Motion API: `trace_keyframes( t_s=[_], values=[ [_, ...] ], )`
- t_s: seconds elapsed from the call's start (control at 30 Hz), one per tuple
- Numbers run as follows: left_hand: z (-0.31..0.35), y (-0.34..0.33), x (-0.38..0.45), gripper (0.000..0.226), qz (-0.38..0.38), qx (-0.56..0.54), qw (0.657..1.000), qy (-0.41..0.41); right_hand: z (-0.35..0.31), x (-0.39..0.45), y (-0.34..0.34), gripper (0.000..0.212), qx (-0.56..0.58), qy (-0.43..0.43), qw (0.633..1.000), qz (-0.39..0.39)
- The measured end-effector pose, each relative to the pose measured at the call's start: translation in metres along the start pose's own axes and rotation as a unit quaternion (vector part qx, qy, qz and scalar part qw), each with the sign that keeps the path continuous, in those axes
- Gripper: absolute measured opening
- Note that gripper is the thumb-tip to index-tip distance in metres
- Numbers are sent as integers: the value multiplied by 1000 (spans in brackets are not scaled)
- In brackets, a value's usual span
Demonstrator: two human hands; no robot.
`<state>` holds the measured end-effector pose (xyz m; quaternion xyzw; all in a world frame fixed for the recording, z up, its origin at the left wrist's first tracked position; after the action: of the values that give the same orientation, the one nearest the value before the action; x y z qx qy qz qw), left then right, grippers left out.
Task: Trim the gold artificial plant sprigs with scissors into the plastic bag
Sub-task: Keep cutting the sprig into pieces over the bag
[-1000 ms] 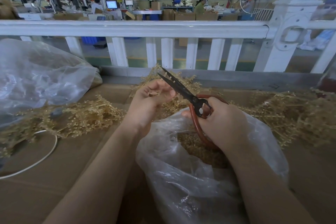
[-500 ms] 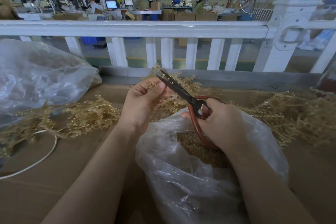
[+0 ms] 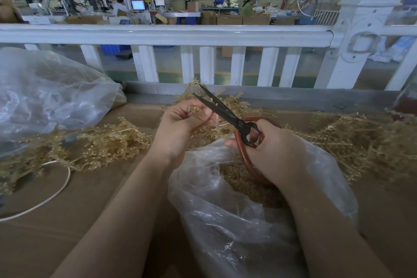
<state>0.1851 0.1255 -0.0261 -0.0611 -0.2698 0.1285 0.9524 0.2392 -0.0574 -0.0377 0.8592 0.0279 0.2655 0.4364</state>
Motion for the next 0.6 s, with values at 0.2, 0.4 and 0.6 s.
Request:
trace_keyframes(
  t_s=[0.2, 0.4, 0.6],
  values=[
    [-1, -1, -1, 9, -13, 2, 1000, 8, 0, -1, 0, 79, 4, 8, 1000, 6],
    [1, -2, -1, 9, -14, 9, 1000, 11, 0, 0, -3, 74, 35, 22, 999, 13],
    [13, -3, 1, 10, -11, 73, 997, -31, 2, 1, -4, 75, 32, 16, 999, 1]
  ],
)
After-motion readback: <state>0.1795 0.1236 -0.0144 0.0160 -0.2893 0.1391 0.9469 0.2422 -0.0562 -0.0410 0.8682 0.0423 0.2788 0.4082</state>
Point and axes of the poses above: each hand's wrist, its own x-axis towards the middle knuckle, its own y-axis out of the back of the hand, z = x × y, the point moved 6 cm from there along x, towards the middle knuckle, and after that the axes turned 7 degrees about -y, right-handed, at the moved point
